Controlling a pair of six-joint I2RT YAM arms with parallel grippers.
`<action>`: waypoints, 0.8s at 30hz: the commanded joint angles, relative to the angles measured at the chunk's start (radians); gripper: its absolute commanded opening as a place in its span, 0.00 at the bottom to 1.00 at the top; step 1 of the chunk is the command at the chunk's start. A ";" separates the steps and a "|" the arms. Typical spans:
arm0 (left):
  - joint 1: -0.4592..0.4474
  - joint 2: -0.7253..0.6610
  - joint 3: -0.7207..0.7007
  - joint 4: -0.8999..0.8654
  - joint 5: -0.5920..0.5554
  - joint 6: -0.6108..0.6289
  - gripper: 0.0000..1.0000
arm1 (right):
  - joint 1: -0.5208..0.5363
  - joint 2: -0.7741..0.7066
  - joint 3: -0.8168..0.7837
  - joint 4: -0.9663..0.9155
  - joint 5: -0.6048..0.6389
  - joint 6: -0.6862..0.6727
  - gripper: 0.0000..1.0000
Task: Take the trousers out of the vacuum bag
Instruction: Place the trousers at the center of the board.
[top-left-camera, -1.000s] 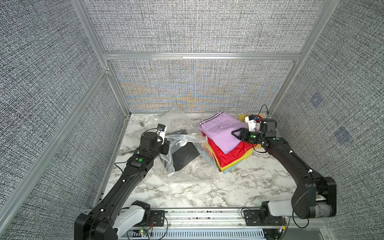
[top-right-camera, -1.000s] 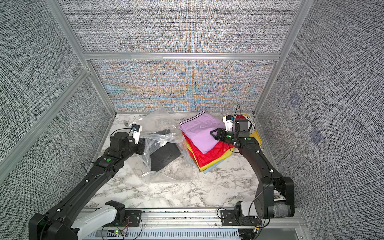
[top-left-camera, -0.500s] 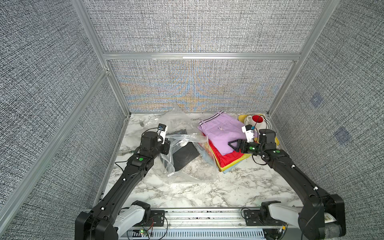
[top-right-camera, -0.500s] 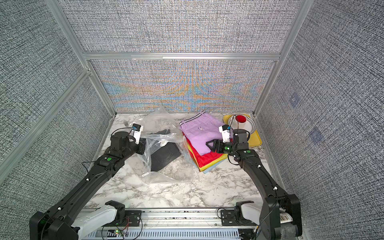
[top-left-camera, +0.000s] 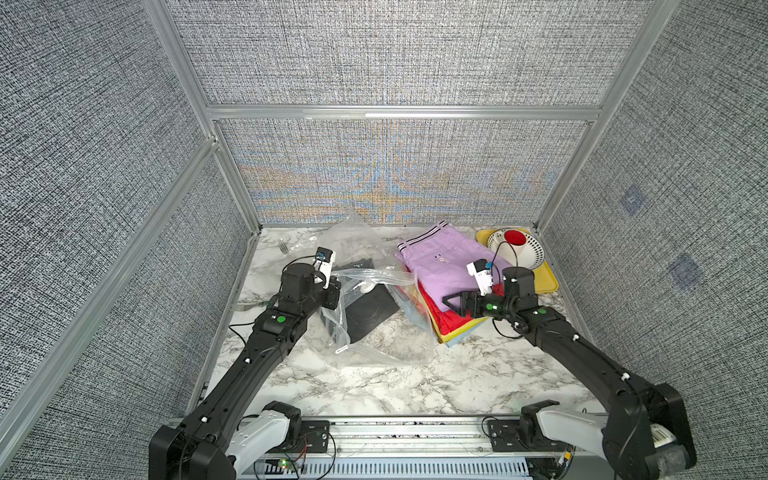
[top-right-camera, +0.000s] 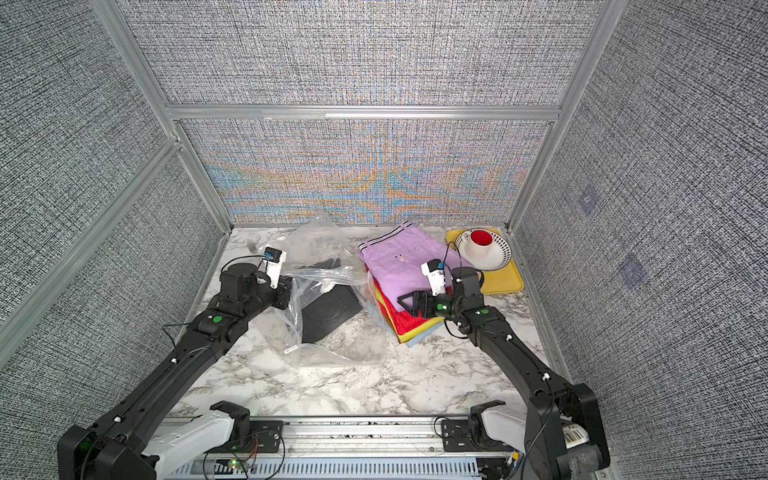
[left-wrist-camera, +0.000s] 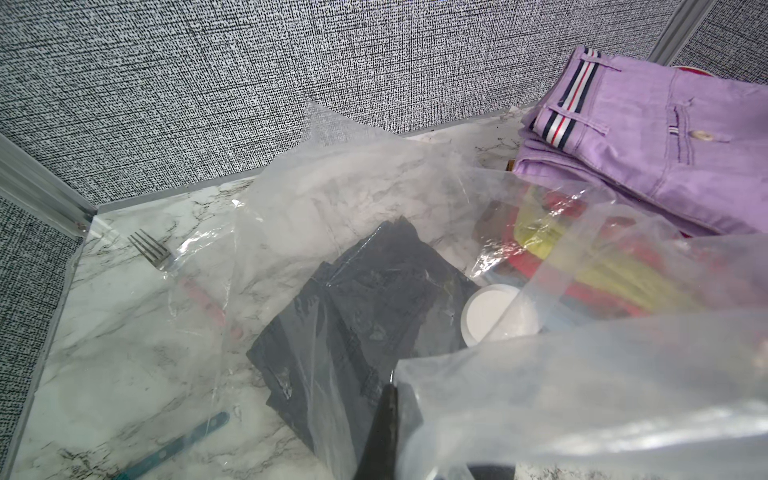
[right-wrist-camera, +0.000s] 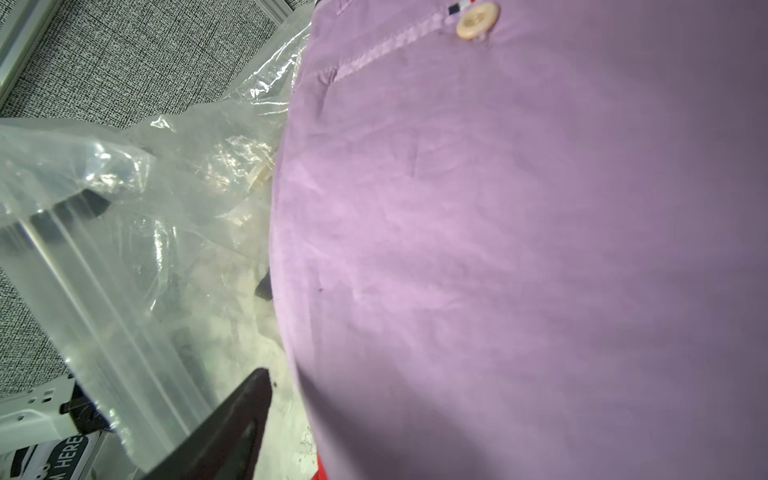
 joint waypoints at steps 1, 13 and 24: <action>0.000 0.004 0.008 0.011 0.020 -0.004 0.00 | 0.010 -0.004 0.015 0.043 -0.034 0.028 0.68; 0.000 0.000 0.014 -0.001 0.021 0.001 0.00 | 0.008 0.001 0.149 -0.019 -0.150 0.121 0.17; 0.000 0.012 0.014 -0.002 0.029 0.004 0.00 | 0.011 -0.018 0.102 -0.084 -0.160 0.103 0.55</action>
